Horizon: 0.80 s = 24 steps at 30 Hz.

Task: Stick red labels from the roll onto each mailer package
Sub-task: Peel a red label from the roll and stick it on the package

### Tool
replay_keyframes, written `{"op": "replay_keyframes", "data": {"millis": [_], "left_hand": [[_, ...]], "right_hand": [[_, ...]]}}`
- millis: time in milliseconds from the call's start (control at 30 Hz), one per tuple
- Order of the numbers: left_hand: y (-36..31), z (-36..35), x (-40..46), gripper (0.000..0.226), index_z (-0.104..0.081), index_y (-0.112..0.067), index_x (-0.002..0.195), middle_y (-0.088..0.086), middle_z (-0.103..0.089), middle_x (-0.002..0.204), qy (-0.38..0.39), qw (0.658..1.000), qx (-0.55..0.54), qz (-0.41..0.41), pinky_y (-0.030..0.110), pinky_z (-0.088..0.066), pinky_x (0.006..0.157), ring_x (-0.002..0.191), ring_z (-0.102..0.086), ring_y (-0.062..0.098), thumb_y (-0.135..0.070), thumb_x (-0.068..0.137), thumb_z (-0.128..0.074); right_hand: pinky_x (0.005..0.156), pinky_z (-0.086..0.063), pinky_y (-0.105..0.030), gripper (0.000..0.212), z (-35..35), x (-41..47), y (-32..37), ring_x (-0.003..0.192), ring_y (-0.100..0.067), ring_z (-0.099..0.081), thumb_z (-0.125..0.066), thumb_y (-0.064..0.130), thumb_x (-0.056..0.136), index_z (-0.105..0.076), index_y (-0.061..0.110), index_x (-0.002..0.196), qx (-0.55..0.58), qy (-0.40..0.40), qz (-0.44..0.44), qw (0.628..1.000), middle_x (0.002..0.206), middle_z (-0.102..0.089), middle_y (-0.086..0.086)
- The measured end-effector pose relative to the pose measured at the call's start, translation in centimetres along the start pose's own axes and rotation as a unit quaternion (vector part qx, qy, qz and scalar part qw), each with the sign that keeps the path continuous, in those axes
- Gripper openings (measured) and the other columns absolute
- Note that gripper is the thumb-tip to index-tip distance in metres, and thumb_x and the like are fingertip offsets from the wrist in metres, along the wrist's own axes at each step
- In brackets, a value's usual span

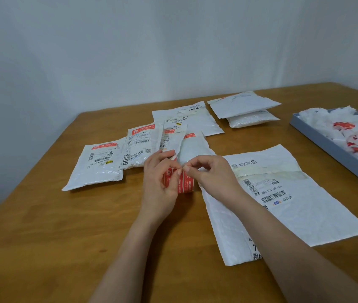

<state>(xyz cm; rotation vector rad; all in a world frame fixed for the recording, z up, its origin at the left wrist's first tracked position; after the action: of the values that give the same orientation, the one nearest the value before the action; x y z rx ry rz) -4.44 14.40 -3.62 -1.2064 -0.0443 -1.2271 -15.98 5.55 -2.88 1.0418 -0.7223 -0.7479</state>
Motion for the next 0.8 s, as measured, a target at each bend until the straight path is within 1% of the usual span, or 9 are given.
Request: {"op": "replay_keyframes", "data": {"millis": [100, 167, 233, 300, 367, 433, 500, 633, 800], "left_hand": [[-0.1, -0.1, 0.0, 0.007, -0.063, -0.026, 0.09, -0.014, -0.054, 0.123, 0.004, 1.0, 0.007, 0.001, 0.006, -0.022, 0.104, 0.131, -0.038, 0.012, -0.021, 0.087, -0.059], [-0.1, -0.1, 0.0, 0.008, -0.063, -0.026, 0.091, -0.015, -0.055, 0.121, 0.001, 1.0, 0.004, -0.003, 0.006, -0.021, 0.104, 0.13, -0.039, 0.011, -0.02, 0.087, -0.059], [0.0, -0.1, 0.1, 0.008, -0.062, -0.026, 0.091, -0.012, -0.058, 0.12, -0.008, 1.0, 0.002, -0.007, 0.009, -0.024, 0.104, 0.129, -0.042, 0.013, -0.02, 0.088, -0.059], [0.1, 0.0, 0.2, 0.009, -0.062, -0.027, 0.093, -0.01, -0.06, 0.117, -0.018, 1.0, 0.002, -0.013, 0.014, -0.029, 0.104, 0.126, -0.046, 0.016, -0.019, 0.087, -0.06], [0.1, 0.0, 0.2, 0.013, -0.061, -0.026, 0.097, -0.015, -0.06, 0.114, -0.027, 0.999, -0.003, -0.018, 0.019, -0.033, 0.104, 0.122, -0.049, 0.019, -0.018, 0.087, -0.061], [0.1, 0.1, 0.2, 0.015, -0.061, -0.024, 0.1, -0.02, -0.058, 0.114, -0.033, 0.999, -0.007, -0.022, 0.024, -0.036, 0.103, 0.12, -0.051, 0.019, -0.017, 0.087, -0.06], [0.3, 0.0, 0.2, 0.013, -0.064, -0.02, 0.101, -0.016, -0.059, 0.114, -0.032, 0.999, 0.008, -0.033, 0.024, -0.036, 0.103, 0.12, -0.052, 0.019, -0.021, 0.089, -0.058], [0.6, -0.1, 0.4, 0.018, -0.065, -0.014, 0.096, -0.01, -0.06, 0.116, -0.03, 0.998, 0.035, -0.039, 0.023, -0.036, 0.103, 0.119, -0.052, 0.02, -0.026, 0.09, -0.053], [0.6, -0.3, 0.4, 0.007, -0.063, -0.015, 0.092, -0.011, -0.059, 0.114, -0.031, 0.998, 0.046, -0.034, 0.013, -0.031, 0.101, 0.117, -0.052, 0.019, -0.015, 0.089, -0.058]], "right_hand": [[0.074, -0.048, -0.02, 0.013, -0.3, 0.0, -0.2, 0.091, -0.009, -0.062, -0.066, 0.029, 0.09, -0.072, 0.018, 0.088, 0.007, 0.009, -0.032, 0.999, 0.094, -0.068, 0.003], [0.075, -0.048, -0.018, 0.013, -0.3, 0.0, -0.1, 0.091, -0.008, -0.062, -0.064, 0.03, 0.091, -0.071, 0.019, 0.09, -0.011, 0.001, -0.024, 1.0, 0.096, -0.068, 0.003], [0.077, -0.047, -0.016, 0.013, -0.1, 0.1, 0.1, 0.089, -0.004, -0.062, -0.065, 0.029, 0.09, -0.073, 0.018, 0.09, -0.022, -0.009, 0.009, 1.0, 0.093, -0.069, 0.005], [0.074, -0.045, -0.009, 0.014, 0.3, 0.1, 0.3, 0.084, 0.003, -0.061, -0.066, 0.028, 0.089, -0.075, 0.018, 0.094, -0.032, -0.003, 0.032, 0.999, 0.09, -0.069, 0.01], [0.069, -0.043, -0.004, 0.014, 0.6, 0.1, 0.3, 0.08, 0.006, -0.06, -0.067, 0.029, 0.089, -0.074, 0.019, 0.096, -0.051, 0.007, 0.033, 0.998, 0.086, -0.067, 0.014], [0.066, -0.041, -0.004, 0.014, 0.8, 0.2, 0.2, 0.078, 0.004, -0.059, -0.067, 0.03, 0.088, -0.073, 0.018, 0.093, -0.074, 0.004, 0.03, 0.997, 0.086, -0.066, 0.012], [0.066, -0.04, -0.007, 0.013, 0.8, 0.3, 0.1, 0.076, 0.003, -0.058, -0.067, 0.03, 0.089, -0.072, 0.018, 0.09, -0.084, -0.007, 0.033, 0.996, 0.083, -0.066, 0.011], [0.076, -0.045, -0.018, 0.011, 0.9, 0.4, -0.2, 0.077, 0.0, -0.058, -0.066, 0.031, 0.089, -0.068, 0.023, 0.082, -0.092, -0.03, 0.026, 0.995, 0.078, -0.063, 0.014], [0.074, -0.044, -0.02, 0.013, 0.9, 0.5, -0.4, 0.075, -0.002, -0.057, -0.067, 0.028, 0.088, -0.072, 0.016, 0.085, -0.079, -0.04, 0.012, 0.996, 0.078, -0.063, 0.011]]}}
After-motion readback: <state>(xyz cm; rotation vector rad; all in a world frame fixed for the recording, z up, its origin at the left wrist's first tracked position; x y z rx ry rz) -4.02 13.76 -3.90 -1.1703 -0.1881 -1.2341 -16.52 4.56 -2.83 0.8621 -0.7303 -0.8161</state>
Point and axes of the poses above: each hand's wrist, its own x-axis towards the middle knuckle, its own z-axis out of the back of the hand, y = z × x, the point moved 4 cm from there along x, towards the middle knuckle
